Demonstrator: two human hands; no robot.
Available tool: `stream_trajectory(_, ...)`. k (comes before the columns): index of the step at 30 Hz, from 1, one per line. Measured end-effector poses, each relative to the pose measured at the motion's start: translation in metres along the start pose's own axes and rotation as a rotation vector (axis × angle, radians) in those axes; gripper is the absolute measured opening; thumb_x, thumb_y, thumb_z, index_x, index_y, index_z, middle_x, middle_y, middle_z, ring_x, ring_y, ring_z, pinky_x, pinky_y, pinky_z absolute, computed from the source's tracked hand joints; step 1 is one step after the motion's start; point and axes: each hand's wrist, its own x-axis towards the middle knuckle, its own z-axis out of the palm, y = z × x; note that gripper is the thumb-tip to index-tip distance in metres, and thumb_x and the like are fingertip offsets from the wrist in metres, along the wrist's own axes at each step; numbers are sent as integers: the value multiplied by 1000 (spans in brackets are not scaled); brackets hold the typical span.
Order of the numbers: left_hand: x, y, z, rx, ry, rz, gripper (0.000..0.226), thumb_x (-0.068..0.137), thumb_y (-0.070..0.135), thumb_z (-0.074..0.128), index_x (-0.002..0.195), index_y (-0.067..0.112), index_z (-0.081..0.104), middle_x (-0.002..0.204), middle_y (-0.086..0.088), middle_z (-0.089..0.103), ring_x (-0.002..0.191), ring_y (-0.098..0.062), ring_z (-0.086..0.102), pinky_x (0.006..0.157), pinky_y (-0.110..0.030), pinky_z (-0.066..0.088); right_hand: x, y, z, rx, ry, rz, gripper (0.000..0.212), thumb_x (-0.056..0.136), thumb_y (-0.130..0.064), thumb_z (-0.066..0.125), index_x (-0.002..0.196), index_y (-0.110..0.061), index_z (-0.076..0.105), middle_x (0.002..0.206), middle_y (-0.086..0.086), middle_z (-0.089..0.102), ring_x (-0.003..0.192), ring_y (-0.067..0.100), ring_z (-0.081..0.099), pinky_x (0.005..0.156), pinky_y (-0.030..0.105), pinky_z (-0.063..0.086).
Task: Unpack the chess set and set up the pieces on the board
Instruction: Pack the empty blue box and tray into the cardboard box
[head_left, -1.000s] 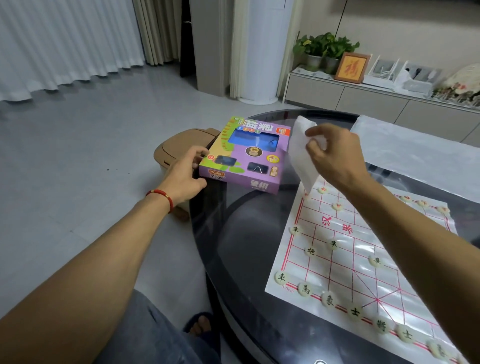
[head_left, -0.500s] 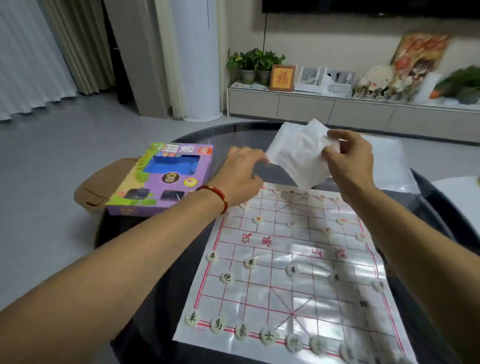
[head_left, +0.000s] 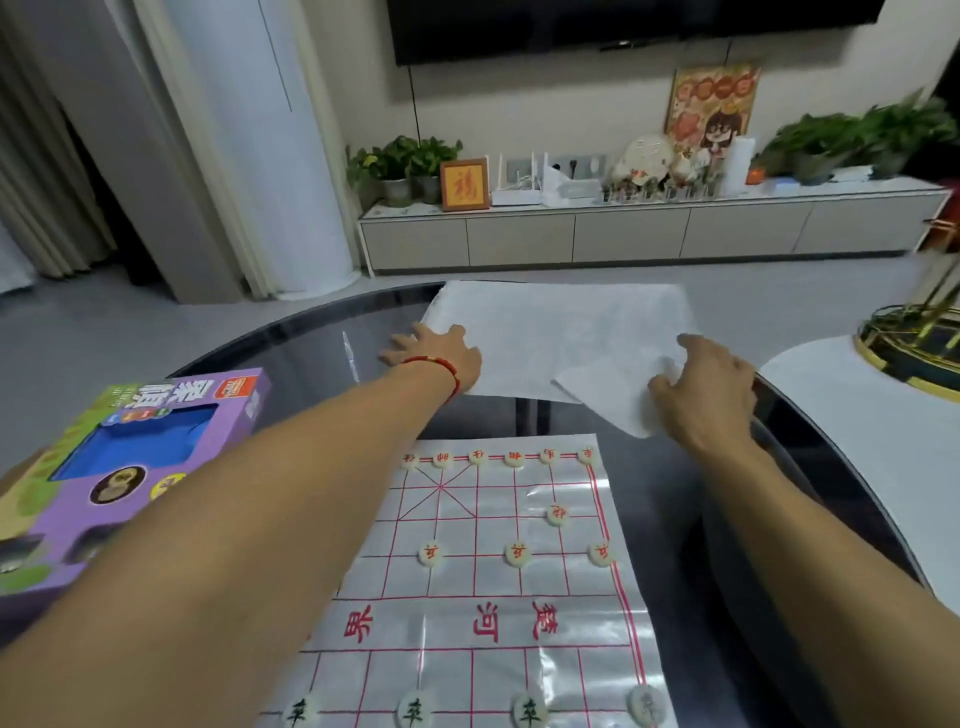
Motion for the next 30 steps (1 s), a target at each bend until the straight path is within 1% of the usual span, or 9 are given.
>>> stream_trajectory(3, 9, -6, 8, -12, -26, -116, 70, 95, 51, 44, 156, 30, 17, 149, -25, 36, 133, -48, 36, 108, -57, 35, 6, 8, 0, -85, -56, 6, 55, 95, -20, 58, 147, -13, 43, 146, 20, 47, 132, 45, 35, 108, 52, 32)
stream_trajectory(6, 7, -5, -3, -123, 32, -135, 75, 84, 42, 69, 144, 16, 33, 131, -19, 50, 119, -38, 48, 97, -44, 44, 8, 4, -3, -25, -61, -18, 54, 91, -7, 60, 143, -11, 46, 140, 21, 52, 129, 45, 43, 104, 52, 38)
stream_trajectory(10, -7, -1, -18, -400, -37, -158, 55, 80, 17, 81, 120, 6, 43, 113, -13, 54, 103, -31, 56, 86, -36, 51, 0, -7, -14, 172, 59, -71, 47, 86, 12, 51, 130, -3, 59, 125, 19, 62, 115, 41, 56, 85, 37, 41)
stream_trajectory(13, -13, 1, -26, -660, -46, -178, 41, 86, 3, 71, 115, 9, 42, 109, -15, 52, 100, -31, 57, 91, -37, 55, -5, -13, -29, 294, 155, -63, 45, 85, 8, 49, 125, -5, 64, 120, 17, 67, 112, 38, 58, 90, 37, 44)
stream_trajectory(16, -25, 6, -40, -959, -48, -154, 37, 86, -6, 63, 120, 5, 51, 117, -17, 55, 101, -33, 58, 78, -38, 59, -7, -17, -46, 510, 210, -43, 42, 83, 0, 51, 119, -13, 70, 111, 5, 72, 104, 27, 64, 93, 35, 52)
stream_trajectory(20, -52, 15, -57, -1216, -148, 4, 38, 86, -9, 55, 119, 11, 54, 121, -16, 60, 103, -38, 64, 79, -55, 60, -15, -32, -67, 796, 111, -42, 39, 88, -4, 58, 122, -19, 69, 103, -4, 71, 91, 14, 68, 78, 32, 60)
stream_trajectory(23, -76, 24, -68, -1391, -248, 97, 39, 92, -4, 54, 128, 13, 54, 120, -17, 65, 98, -39, 70, 77, -59, 59, -27, -54, -80, 915, 36, -102, 30, 93, -4, 60, 121, -12, 69, 103, -1, 72, 91, 15, 70, 64, 17, 57)
stream_trajectory(27, -106, 26, -79, -1500, -337, 192, 34, 97, 11, 60, 131, 10, 58, 116, -19, 72, 106, -41, 69, 83, -61, 57, -48, -79, -98, 1035, -30, -112, 19, 95, -8, 60, 105, -21, 71, 99, -5, 74, 87, 13, 71, 69, 24, 60)
stream_trajectory(30, -125, 17, -83, -1560, -431, 258, 41, 97, 21, 62, 135, 8, 57, 122, -19, 69, 113, -39, 66, 90, -58, 55, -71, -93, -109, 973, -143, -228, 22, 98, -8, 57, 96, -23, 73, 86, -12, 75, 75, 5, 70, 60, 18, 54)
